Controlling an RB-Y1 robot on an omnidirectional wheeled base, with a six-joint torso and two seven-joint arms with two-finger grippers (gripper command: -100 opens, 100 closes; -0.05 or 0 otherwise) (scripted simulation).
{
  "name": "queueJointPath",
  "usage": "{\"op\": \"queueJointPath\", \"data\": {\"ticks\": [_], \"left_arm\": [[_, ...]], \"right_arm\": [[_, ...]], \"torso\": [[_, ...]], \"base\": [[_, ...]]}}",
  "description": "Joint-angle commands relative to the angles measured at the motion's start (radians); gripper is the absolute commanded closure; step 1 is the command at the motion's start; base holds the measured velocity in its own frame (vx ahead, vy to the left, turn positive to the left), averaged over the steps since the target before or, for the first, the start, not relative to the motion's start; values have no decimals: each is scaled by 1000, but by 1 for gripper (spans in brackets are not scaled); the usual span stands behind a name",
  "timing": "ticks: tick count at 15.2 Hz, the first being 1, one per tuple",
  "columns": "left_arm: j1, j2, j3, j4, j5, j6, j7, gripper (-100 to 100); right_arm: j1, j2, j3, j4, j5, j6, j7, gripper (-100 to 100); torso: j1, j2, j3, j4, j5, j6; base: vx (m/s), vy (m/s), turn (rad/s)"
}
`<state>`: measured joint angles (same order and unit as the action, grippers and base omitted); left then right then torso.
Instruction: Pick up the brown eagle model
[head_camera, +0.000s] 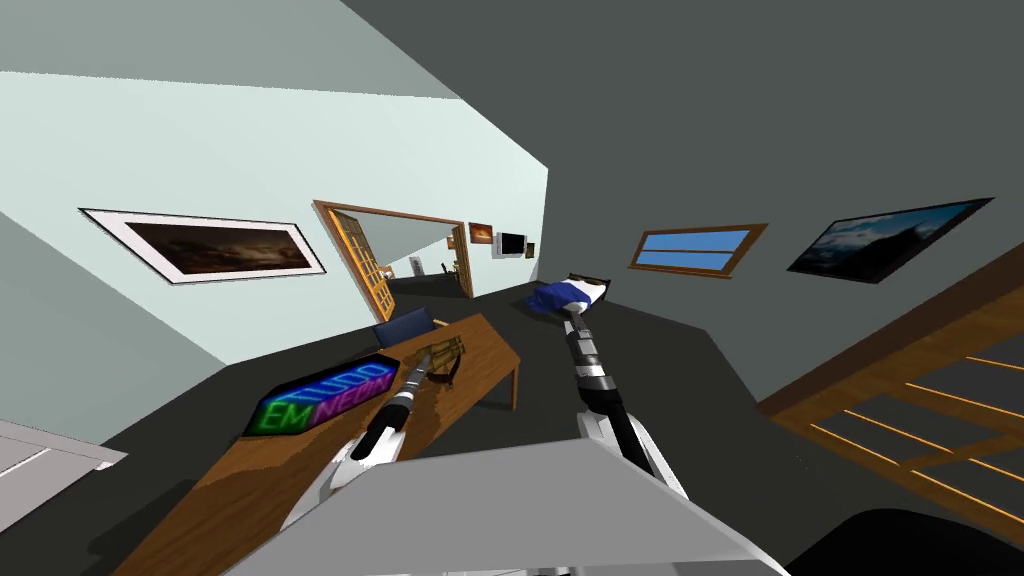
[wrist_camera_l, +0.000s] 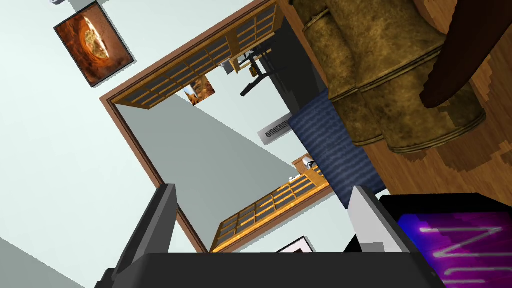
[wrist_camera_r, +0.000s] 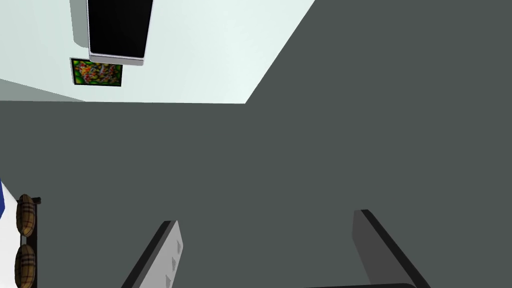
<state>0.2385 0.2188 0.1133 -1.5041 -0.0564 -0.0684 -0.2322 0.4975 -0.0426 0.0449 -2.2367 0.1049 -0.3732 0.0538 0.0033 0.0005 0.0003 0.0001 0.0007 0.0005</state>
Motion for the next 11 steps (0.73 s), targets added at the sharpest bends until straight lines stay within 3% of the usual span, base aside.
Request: {"op": "queueJointPath", "data": {"ticks": [1, 11], "left_arm": [[-14, 2, 7, 39, 3, 16, -3, -100], [-77, 5, 45, 217, 16, 131, -22, -100]], "right_arm": [[0, 0, 0, 0, 0, 0, 0, 0], [0, 0, 0, 0, 0, 0, 0, 0]], "torso": [[0, 0, 0, 0, 0, 0], [0, 0, 0, 0, 0, 0]], "base": [[-23, 24, -160], [-21, 24, -163]]}}
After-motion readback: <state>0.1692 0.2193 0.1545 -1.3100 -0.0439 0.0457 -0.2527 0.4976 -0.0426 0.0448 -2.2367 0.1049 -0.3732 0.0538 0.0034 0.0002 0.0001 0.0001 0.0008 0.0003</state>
